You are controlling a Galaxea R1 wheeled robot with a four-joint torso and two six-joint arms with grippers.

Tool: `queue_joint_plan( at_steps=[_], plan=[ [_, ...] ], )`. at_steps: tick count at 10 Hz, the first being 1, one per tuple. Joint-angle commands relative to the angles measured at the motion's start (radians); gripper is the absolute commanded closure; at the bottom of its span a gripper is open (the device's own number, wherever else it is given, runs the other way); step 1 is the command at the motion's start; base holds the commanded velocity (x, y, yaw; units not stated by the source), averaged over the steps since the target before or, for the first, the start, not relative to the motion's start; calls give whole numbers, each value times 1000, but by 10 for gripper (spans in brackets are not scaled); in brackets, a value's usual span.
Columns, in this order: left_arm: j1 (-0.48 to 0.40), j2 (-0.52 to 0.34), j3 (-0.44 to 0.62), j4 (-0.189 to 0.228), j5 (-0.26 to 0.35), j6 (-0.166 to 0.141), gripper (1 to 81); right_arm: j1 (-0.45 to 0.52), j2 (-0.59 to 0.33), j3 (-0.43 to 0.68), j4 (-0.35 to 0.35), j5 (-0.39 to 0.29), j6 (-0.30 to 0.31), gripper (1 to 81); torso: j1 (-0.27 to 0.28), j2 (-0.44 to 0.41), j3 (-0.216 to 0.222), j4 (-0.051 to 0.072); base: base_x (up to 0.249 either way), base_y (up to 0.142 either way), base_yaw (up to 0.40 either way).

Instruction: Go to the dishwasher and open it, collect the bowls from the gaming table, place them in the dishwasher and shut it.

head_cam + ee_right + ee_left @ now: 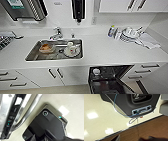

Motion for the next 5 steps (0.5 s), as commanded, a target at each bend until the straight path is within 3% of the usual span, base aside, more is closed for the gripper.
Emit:
queue_joint_plan(
  at_steps=[1, 5],
  plan=[
    [22, -11, 2, 5, 48, 1, 10, -37, -19, -60, -4, -75, -3, 10, 61, -95, 0, 0, 0, 0, 0],
    [22, -12, -5, 5, 45, 1, 10, -124, 79, -208, -1, -77, -3, 10, 155, -247, 1, 0, 0, 0, 0]
  ],
)
